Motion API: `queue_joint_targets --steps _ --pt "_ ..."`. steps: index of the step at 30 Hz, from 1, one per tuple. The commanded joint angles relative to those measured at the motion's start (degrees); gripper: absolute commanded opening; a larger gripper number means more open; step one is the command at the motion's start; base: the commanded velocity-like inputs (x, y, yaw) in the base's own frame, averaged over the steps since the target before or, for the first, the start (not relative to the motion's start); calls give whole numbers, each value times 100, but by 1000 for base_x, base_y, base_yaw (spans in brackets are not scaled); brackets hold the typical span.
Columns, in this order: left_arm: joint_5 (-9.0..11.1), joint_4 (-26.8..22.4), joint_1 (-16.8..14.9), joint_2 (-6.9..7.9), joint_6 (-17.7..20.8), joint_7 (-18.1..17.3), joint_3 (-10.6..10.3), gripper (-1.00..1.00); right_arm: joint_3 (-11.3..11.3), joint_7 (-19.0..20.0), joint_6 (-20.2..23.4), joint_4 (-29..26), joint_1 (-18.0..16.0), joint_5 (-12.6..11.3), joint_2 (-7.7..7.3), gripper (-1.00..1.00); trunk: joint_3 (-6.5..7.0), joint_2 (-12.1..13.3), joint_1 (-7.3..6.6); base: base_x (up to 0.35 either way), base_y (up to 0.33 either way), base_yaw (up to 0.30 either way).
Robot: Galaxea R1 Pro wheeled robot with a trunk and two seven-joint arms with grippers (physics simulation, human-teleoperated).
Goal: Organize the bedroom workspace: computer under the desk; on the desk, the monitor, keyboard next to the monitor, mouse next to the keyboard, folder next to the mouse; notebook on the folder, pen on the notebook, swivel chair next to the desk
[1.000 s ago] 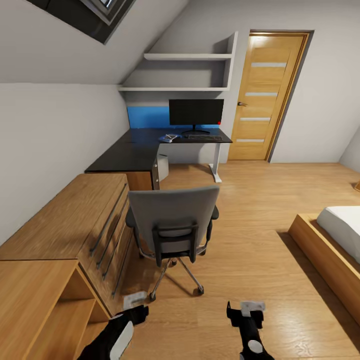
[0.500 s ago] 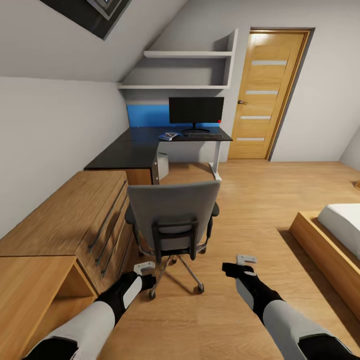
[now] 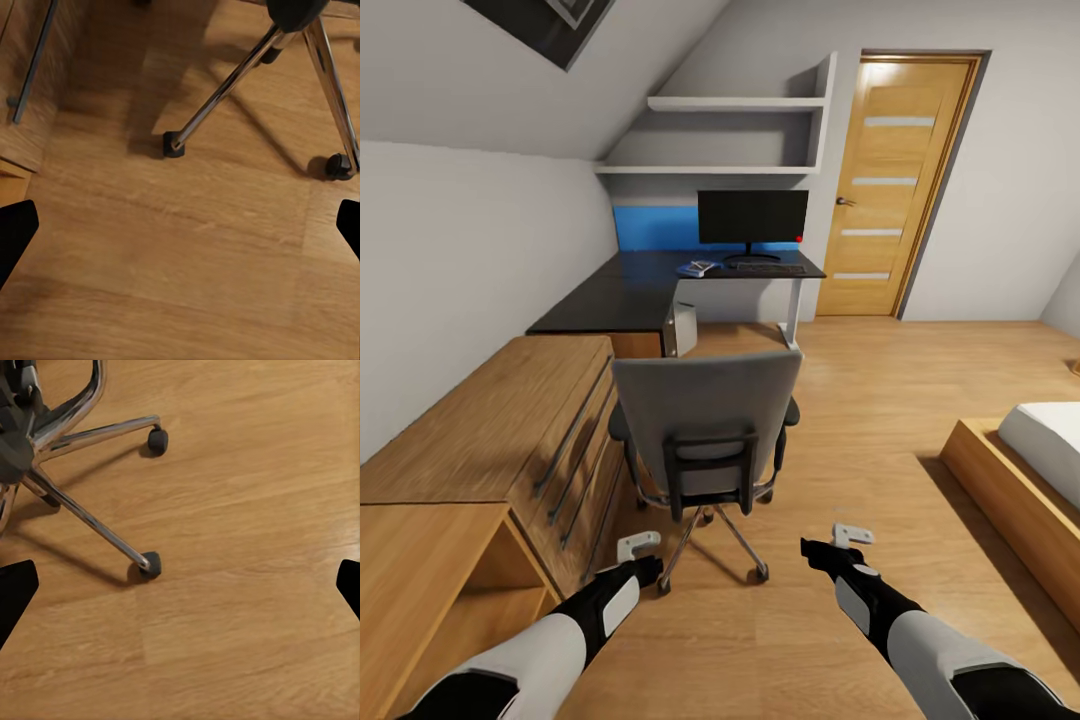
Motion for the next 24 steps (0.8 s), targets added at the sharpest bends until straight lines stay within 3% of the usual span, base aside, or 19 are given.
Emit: queue_joint_targets --steps 1,16,24 --pt "50 9 -1 4 11 38 -50 100 50 -26 -25 6 -4 -53 0 100 -23 -44 22 0 0 0" --pt "45 62 -1 -11 -30 41 -53 100 49 -65 -455 14 -2 -56 20 100 -293 -646 351 0 0 8" --pt "43 100 -1 -26 -209 40 -58 100 55 -76 -777 42 -2 -64 28 100 -436 -966 527 0 0 205"
